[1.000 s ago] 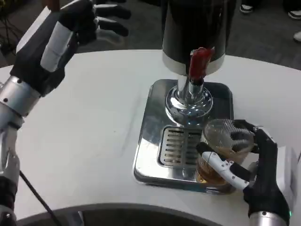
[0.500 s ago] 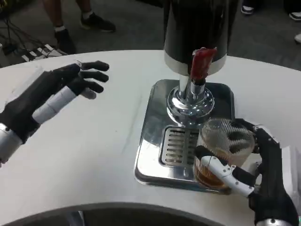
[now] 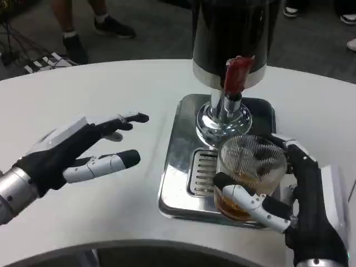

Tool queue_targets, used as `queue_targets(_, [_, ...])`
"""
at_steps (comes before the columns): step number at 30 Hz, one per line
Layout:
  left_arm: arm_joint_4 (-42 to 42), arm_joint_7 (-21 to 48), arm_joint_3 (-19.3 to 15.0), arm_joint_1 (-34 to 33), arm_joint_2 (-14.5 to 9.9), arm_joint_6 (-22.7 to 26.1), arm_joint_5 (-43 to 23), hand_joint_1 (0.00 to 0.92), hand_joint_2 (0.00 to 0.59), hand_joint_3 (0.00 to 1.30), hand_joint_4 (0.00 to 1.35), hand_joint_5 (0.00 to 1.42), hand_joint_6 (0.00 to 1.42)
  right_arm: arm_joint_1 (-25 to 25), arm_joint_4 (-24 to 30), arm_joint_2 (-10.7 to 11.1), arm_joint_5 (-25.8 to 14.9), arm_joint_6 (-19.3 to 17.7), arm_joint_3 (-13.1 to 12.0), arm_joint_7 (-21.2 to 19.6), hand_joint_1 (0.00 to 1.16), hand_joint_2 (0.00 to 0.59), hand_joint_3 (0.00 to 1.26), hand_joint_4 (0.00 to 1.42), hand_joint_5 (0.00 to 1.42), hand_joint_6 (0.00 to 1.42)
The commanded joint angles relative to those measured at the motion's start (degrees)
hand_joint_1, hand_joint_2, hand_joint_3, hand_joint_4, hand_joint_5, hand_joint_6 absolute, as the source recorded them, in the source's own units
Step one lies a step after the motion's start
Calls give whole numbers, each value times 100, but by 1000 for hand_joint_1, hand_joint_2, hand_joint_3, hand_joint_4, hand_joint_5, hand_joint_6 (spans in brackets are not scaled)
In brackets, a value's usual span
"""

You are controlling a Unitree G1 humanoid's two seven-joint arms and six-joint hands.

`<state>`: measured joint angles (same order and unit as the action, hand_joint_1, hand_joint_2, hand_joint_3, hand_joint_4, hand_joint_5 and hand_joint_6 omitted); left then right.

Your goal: Grasp the cup under the faucet to collect the drink, then remove the cup.

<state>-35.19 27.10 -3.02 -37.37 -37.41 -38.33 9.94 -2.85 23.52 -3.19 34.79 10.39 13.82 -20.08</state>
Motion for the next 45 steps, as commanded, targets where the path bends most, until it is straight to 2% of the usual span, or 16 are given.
queue_targets(1, [726,-79,83,458,-93,187,101,0,52,174,62,113,214,115,306,-12,50,-81,136,201,810,175,770,977,1211,1393])
queue_targets(6, [1609,-141,63,928,-173,453,279,0,53,141,13,69,189,160,465,171,66,-119,95,522,816,166,770,985,1214,1408])
queue_targets(13, [2819,-348,-121,1676,-329,870,643,0,53,17,0,0,105,198,720,356,27,-150,26,875,820,163,782,992,1214,1412])
queue_targets(24, [4644,-520,-444,2911,-251,1759,991,0,58,0,0,0,16,433,1218,523,-56,-190,32,1382,821,163,791,990,1214,1410])
queue_targets(30, [5278,-448,-486,3363,-238,2051,988,0,59,0,0,0,4,656,1565,598,-58,-186,26,1576,821,163,794,990,1226,1410])
queue_targets(45, [6011,-265,-702,4109,-323,2130,829,0,60,0,0,0,0,1252,2133,658,3,-226,92,1884,821,163,810,1006,1239,1424])
